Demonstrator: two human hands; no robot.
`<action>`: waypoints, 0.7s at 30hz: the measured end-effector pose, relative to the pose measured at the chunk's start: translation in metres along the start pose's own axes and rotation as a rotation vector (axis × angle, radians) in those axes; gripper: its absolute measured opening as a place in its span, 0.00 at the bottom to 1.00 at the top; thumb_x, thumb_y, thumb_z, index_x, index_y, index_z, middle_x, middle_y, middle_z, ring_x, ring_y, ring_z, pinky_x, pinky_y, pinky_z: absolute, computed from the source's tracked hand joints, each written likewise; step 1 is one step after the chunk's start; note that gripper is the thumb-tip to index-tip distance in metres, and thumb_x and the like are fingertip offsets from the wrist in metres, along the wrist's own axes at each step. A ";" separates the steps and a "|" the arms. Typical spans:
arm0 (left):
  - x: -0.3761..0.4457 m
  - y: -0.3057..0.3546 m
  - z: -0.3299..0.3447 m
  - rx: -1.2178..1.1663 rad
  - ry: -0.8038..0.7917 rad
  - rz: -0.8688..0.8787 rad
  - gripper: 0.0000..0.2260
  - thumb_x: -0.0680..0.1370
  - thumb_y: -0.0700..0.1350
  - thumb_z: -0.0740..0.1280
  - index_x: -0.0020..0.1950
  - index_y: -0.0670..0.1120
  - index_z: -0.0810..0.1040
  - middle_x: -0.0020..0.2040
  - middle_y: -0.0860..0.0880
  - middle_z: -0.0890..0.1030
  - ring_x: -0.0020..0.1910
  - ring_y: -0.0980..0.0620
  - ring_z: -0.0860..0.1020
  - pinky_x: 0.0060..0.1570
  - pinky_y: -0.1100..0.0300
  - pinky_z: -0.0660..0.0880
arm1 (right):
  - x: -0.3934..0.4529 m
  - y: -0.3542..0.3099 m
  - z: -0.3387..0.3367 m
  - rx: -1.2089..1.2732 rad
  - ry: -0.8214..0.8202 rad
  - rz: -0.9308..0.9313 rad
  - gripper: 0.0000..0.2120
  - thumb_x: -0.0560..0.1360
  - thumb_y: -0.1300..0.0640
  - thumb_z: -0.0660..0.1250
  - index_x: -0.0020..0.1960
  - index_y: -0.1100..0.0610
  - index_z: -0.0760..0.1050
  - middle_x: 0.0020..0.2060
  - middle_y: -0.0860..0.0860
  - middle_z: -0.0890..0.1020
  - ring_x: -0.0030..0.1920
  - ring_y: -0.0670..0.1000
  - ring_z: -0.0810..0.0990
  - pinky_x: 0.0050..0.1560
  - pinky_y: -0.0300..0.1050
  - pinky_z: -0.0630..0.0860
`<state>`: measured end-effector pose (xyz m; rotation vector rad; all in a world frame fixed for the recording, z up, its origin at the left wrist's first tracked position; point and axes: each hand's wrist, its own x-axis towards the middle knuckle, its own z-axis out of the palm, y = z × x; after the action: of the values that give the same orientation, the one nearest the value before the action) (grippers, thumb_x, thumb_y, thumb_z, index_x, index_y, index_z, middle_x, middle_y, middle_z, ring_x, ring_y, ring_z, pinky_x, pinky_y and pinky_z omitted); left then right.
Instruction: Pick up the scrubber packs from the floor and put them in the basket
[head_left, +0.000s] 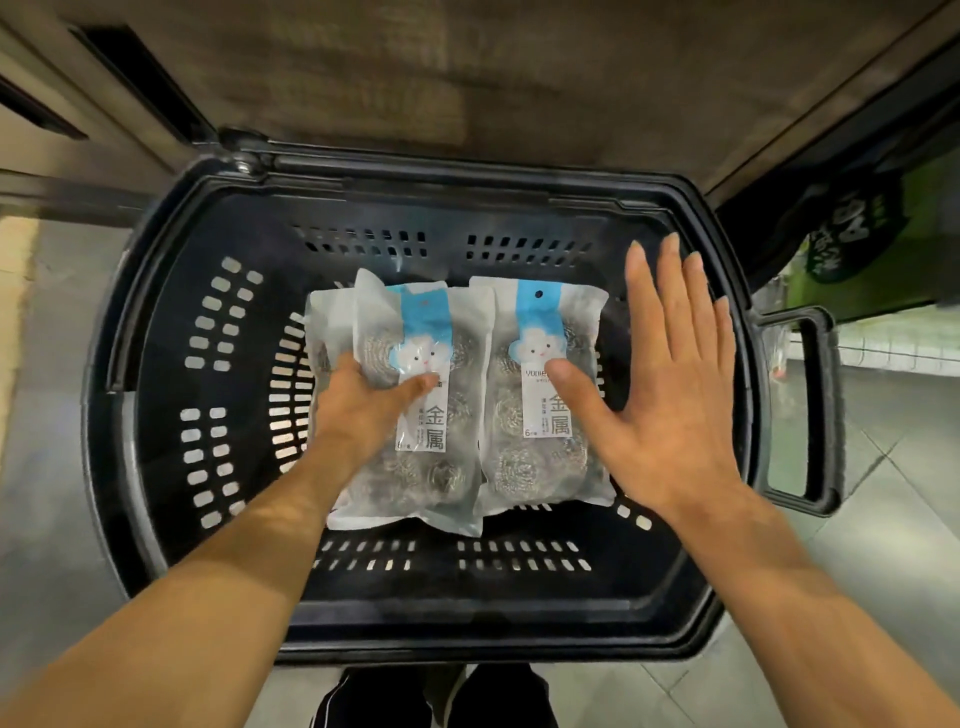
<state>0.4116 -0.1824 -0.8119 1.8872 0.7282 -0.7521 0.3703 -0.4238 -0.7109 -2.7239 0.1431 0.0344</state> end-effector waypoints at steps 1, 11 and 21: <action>-0.005 0.003 0.004 0.108 0.050 0.017 0.39 0.62 0.65 0.81 0.63 0.48 0.70 0.51 0.51 0.82 0.50 0.49 0.82 0.49 0.52 0.80 | 0.000 -0.001 0.000 0.003 -0.004 -0.004 0.44 0.78 0.28 0.53 0.85 0.52 0.45 0.85 0.53 0.47 0.84 0.54 0.43 0.82 0.61 0.42; -0.069 0.038 -0.026 0.662 0.223 0.495 0.31 0.80 0.63 0.66 0.78 0.49 0.65 0.74 0.44 0.68 0.74 0.42 0.66 0.70 0.41 0.64 | -0.006 -0.036 -0.028 -0.022 -0.087 -0.051 0.44 0.78 0.26 0.50 0.85 0.50 0.47 0.85 0.52 0.48 0.84 0.54 0.43 0.83 0.60 0.41; -0.260 0.117 -0.164 0.658 0.455 0.925 0.32 0.81 0.63 0.59 0.81 0.47 0.65 0.82 0.40 0.61 0.82 0.39 0.57 0.77 0.41 0.58 | -0.012 -0.172 -0.180 -0.024 -0.073 -0.215 0.44 0.77 0.26 0.50 0.84 0.52 0.53 0.84 0.52 0.54 0.84 0.55 0.48 0.82 0.60 0.43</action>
<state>0.3658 -0.1206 -0.4917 2.6897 -0.2356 0.0721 0.3771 -0.3383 -0.4763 -2.7414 -0.1726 0.0743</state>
